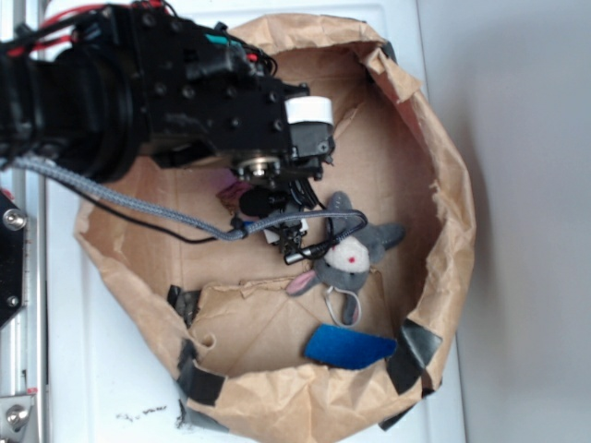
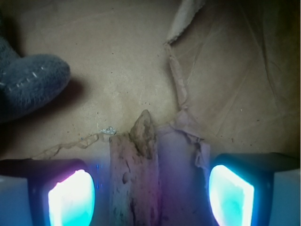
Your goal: Grab the wood chip.
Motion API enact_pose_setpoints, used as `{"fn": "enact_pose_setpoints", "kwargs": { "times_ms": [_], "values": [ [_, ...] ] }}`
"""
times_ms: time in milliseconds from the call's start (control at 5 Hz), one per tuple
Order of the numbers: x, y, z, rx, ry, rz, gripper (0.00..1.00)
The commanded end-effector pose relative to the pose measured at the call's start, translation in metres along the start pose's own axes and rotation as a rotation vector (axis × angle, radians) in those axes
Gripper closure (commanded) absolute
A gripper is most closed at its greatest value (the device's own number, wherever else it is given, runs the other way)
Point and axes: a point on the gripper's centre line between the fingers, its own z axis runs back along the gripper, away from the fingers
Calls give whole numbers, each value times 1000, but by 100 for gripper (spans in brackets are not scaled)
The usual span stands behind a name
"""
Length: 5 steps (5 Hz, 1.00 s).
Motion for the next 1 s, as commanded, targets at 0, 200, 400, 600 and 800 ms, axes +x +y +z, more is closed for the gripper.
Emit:
{"fn": "enact_pose_setpoints", "kwargs": {
  "times_ms": [0, 200, 400, 600, 800],
  "values": [
    [6, 1, 1, 17, -45, 9, 100],
    [7, 2, 3, 17, -51, 18, 100],
    [7, 2, 3, 20, -55, 25, 100],
    [7, 3, 6, 17, -65, 35, 100],
    [5, 3, 20, 16, -83, 37, 100]
  ]
}}
